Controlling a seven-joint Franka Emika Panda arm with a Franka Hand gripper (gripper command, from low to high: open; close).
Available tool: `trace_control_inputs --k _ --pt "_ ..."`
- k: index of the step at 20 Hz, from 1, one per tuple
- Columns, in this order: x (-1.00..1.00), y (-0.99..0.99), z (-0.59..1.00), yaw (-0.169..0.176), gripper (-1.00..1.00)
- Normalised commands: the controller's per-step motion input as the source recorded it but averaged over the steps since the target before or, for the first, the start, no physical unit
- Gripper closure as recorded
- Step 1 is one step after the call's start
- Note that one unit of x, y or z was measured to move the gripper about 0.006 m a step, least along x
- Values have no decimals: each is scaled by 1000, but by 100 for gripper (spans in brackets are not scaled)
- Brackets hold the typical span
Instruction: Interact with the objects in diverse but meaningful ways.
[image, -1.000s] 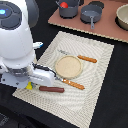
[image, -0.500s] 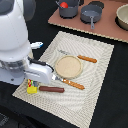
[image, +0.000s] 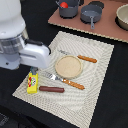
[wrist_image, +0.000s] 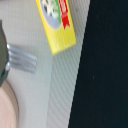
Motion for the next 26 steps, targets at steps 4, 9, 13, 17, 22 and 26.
trace_control_inputs --k 4,9,13,17,22,26 --pt "-470 686 5 83 -100" --pt "-491 593 -12 128 -100" --pt "-521 513 -101 158 -100" --pt "-521 478 -156 171 -100" --pt "-531 471 -216 171 -100" --pt "-581 477 -273 157 -100"
